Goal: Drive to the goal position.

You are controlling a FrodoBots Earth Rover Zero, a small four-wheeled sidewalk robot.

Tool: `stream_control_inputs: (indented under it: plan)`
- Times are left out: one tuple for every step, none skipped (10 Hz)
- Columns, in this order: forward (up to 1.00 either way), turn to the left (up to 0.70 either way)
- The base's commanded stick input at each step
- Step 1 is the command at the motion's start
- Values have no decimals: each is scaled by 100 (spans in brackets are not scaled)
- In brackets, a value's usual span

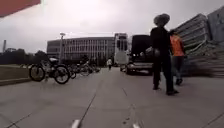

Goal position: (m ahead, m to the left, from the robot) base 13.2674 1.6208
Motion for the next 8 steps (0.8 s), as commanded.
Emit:
stream_control_inputs:
  plan:
    - [70, 0]
    - [70, 0]
    - [70, 0]
    - [70, 0]
    - [70, 0]
    - [70, 0]
    - [70, 0]
    - [70, 0]
